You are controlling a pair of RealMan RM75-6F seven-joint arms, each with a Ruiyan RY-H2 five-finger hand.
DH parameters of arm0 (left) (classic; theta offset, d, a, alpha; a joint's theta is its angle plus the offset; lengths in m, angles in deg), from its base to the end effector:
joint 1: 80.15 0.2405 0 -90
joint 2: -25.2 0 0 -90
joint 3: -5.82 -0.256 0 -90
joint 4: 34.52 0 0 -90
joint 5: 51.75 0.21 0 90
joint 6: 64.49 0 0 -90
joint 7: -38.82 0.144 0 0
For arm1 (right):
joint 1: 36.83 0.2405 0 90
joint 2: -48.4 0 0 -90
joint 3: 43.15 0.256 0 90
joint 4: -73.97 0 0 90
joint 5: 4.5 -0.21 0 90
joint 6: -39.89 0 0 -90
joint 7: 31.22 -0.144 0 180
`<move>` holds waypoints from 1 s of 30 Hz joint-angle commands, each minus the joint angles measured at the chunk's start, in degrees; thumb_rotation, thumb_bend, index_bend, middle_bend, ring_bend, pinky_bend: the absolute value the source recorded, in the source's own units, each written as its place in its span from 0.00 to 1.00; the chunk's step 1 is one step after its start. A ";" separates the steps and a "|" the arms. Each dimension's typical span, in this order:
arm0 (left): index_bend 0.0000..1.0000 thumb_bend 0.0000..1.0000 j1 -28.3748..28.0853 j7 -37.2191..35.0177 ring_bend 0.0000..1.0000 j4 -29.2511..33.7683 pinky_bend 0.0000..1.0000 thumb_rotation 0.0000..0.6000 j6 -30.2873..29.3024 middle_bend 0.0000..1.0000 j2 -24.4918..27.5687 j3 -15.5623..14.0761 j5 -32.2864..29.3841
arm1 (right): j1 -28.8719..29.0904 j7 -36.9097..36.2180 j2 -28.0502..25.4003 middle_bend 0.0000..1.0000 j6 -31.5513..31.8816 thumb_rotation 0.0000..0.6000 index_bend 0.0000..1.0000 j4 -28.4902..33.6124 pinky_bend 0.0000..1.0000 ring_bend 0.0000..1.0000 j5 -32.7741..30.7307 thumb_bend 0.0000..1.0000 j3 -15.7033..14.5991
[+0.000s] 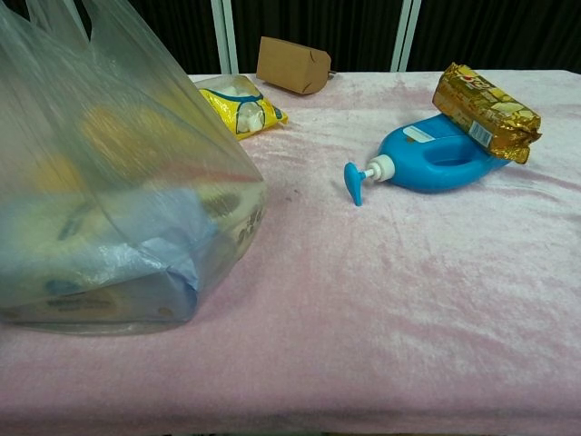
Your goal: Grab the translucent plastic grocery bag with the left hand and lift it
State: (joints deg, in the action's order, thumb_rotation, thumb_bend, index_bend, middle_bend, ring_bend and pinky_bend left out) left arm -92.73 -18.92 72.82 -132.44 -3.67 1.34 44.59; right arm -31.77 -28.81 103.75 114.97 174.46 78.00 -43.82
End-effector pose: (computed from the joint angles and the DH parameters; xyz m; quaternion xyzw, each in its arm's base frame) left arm -0.2722 0.1764 0.2592 -0.5158 -0.6496 -0.4190 0.3693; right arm -0.3160 -0.1636 0.1667 0.6271 -0.4505 0.2923 0.5642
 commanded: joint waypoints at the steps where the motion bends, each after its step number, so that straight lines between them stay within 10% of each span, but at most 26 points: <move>1: 0.06 0.00 -0.25 -0.07 0.08 0.13 0.12 1.00 0.02 0.09 0.19 0.09 0.12 | 0.01 0.00 -0.02 0.00 -0.05 1.00 0.00 -0.01 0.03 0.00 0.02 0.21 -0.03; 13: 0.05 0.00 -6.07 -0.10 0.08 4.45 0.12 1.00 4.73 0.09 3.04 2.46 2.24 | 0.06 -0.08 -0.08 0.00 -0.17 1.00 0.00 0.01 0.03 0.00 0.16 0.21 -0.11; 30: 0.06 0.00 -23.93 -12.47 0.08 14.19 0.12 1.00 26.33 0.11 14.00 11.22 4.46 | 0.04 -0.73 -0.32 0.00 0.00 1.00 0.00 -0.31 0.03 0.00 0.29 0.21 -0.01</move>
State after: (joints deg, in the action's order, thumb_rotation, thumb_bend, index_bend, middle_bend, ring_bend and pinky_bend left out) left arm -115.43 -30.56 86.28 -107.45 9.48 11.53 48.79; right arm -31.73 -29.53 103.43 114.97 174.15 78.29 -43.83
